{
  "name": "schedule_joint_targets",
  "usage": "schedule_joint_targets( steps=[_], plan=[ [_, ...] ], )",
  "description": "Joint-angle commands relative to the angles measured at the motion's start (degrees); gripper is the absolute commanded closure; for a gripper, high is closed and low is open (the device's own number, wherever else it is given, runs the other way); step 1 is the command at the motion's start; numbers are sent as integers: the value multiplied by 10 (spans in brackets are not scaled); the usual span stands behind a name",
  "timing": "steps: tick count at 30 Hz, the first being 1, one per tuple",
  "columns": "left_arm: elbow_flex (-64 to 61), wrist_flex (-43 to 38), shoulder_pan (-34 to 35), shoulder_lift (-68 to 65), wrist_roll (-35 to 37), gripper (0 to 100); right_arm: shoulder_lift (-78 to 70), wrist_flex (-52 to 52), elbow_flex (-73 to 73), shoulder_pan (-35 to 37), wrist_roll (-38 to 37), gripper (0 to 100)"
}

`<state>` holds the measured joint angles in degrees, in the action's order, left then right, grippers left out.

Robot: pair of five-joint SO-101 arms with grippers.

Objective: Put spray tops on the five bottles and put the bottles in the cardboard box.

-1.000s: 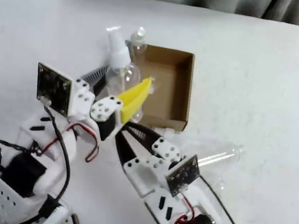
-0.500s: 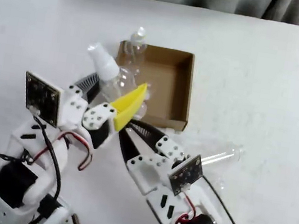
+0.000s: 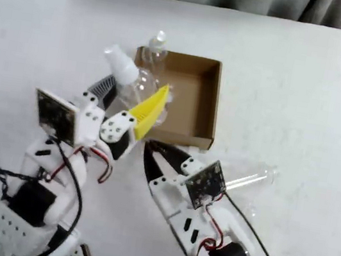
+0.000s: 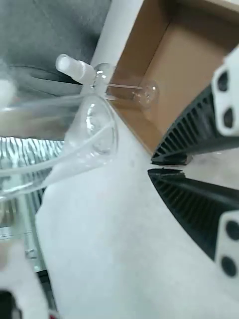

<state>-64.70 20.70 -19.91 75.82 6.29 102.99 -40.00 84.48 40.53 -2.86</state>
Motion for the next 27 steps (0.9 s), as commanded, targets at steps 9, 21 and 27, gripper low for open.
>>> schedule_joint_targets(
  steps=[9, 21, 27],
  plan=[
    [-64, -166, 69, -47, -35, 978, 3, -125, -51, -105, 1, 982],
    [21, -301, 103, -332, -35, 978, 3, -212, -48, -233, 0, 981],
    [24, -358, 104, -403, -34, 978, 3, -234, 0, -281, 0, 981]
  ],
)
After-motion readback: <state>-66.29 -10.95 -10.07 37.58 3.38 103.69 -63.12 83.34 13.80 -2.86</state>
